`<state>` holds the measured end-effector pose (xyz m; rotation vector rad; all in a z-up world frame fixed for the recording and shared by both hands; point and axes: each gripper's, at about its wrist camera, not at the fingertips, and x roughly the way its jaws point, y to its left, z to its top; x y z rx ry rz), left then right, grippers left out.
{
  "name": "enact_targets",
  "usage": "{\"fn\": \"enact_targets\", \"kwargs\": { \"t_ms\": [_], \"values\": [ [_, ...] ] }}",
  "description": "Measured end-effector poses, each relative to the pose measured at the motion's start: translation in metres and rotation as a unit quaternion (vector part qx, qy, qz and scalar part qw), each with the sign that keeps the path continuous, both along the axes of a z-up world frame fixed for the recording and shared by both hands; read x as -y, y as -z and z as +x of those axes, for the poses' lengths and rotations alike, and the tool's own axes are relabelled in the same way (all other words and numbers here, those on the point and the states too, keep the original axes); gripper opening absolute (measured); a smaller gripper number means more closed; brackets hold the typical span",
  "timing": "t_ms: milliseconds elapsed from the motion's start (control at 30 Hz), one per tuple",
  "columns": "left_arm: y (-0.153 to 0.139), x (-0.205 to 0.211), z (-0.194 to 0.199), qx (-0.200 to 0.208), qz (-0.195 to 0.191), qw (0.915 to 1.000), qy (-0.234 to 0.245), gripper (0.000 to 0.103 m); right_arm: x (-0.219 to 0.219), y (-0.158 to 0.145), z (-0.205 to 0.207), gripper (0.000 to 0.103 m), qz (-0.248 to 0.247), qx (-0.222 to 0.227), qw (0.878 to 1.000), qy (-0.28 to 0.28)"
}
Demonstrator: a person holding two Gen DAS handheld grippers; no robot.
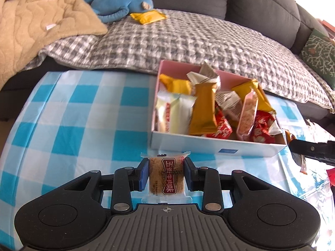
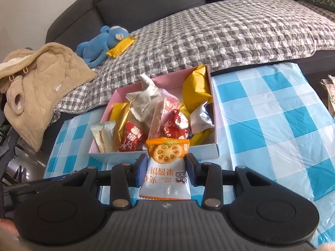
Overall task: Organize snacks
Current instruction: 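Carry the wrapped cake in the left tool into the box while the right tool carries the biscuit pack there, then open both tools to release the cake and biscuit pack in the box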
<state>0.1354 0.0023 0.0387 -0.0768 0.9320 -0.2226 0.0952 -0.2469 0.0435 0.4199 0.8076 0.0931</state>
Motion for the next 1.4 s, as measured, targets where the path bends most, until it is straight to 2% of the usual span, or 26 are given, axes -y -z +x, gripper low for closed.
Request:
{"fn": "enact_targets", "kwargs": {
  "t_ms": [100, 333, 667, 833, 967, 1133, 1400],
  "values": [
    [-0.001, 0.007, 0.009, -0.007, -0.017, 0.9998, 0.003, 0.032, 0.010, 0.001, 0.004, 0.036, 0.005, 0.003, 1.000, 0.018],
    [-0.010, 0.018, 0.034, 0.010, -0.035, 0.9993, 0.009, 0.032, 0.018, 0.002, 0.015, 0.036, 0.019, 0.019, 0.999, 0.032],
    [-0.005, 0.030, 0.066, 0.024, -0.052, 0.9981, 0.024, 0.032, 0.005, 0.006, 0.033, 0.036, 0.005, 0.047, 0.999, 0.019],
    [-0.007, 0.027, 0.072, 0.033, -0.062, 0.9971, 0.030, 0.032, 0.003, 0.005, 0.040, 0.036, 0.032, 0.061, 0.997, 0.024],
    [-0.006, 0.026, 0.076, 0.036, -0.059, 0.9971, 0.030, 0.032, -0.008, 0.006, 0.044, 0.036, 0.080, 0.067, 0.995, 0.004],
    [-0.002, 0.024, 0.077, 0.032, -0.062, 0.9972, 0.027, 0.032, -0.026, 0.004, 0.051, 0.036, 0.063, 0.079, 0.995, -0.018],
    [0.001, 0.020, 0.081, 0.042, -0.075, 0.9962, 0.011, 0.033, -0.037, 0.021, 0.067, 0.037, 0.039, 0.065, 0.997, -0.017]
  ]
}}
